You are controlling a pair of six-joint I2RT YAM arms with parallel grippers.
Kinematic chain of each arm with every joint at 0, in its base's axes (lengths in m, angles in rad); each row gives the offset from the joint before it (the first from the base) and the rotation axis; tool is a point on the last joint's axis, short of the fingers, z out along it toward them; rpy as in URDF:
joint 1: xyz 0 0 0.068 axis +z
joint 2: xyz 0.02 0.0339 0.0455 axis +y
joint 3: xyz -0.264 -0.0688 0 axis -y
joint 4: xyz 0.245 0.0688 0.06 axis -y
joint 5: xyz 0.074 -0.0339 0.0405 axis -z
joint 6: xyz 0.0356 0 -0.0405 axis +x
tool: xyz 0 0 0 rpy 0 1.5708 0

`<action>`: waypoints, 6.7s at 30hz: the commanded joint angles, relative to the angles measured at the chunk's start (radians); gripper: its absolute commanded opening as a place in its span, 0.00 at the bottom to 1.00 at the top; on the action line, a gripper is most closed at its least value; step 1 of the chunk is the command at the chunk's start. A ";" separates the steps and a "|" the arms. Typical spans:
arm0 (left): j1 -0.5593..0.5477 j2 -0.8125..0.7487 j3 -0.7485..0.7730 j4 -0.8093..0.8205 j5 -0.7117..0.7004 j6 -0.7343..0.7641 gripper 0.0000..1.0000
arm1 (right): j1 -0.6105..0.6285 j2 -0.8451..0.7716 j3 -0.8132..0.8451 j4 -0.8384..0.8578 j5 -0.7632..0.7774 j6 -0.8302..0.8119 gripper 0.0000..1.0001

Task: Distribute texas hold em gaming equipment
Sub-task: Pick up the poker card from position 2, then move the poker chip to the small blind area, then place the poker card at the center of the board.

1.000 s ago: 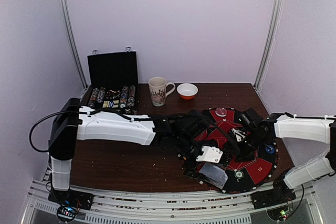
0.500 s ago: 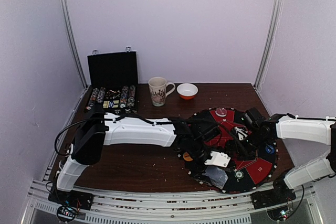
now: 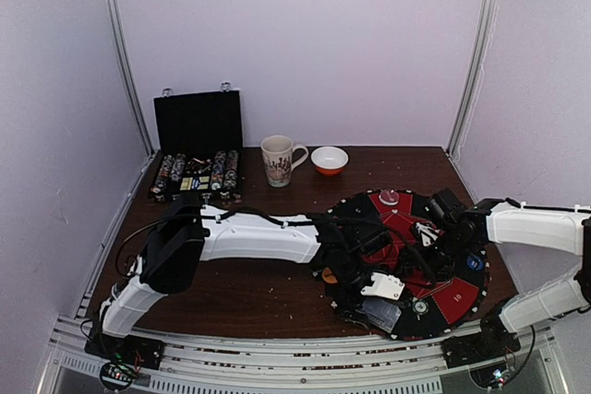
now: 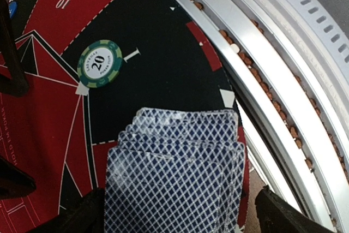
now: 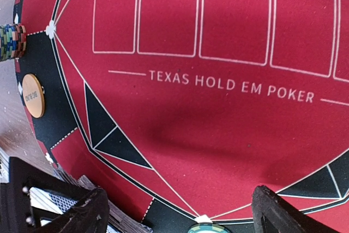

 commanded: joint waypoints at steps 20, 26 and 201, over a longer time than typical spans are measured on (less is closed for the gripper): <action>-0.006 0.082 0.022 -0.020 -0.039 0.002 0.74 | -0.005 -0.024 0.059 -0.074 0.069 -0.003 0.93; -0.014 0.038 -0.056 -0.022 -0.058 0.024 0.58 | -0.005 -0.038 0.090 -0.126 0.134 0.009 0.93; 0.182 -0.497 -0.932 0.377 -0.058 -0.245 0.76 | -0.217 0.092 0.470 -0.336 0.353 -0.068 0.75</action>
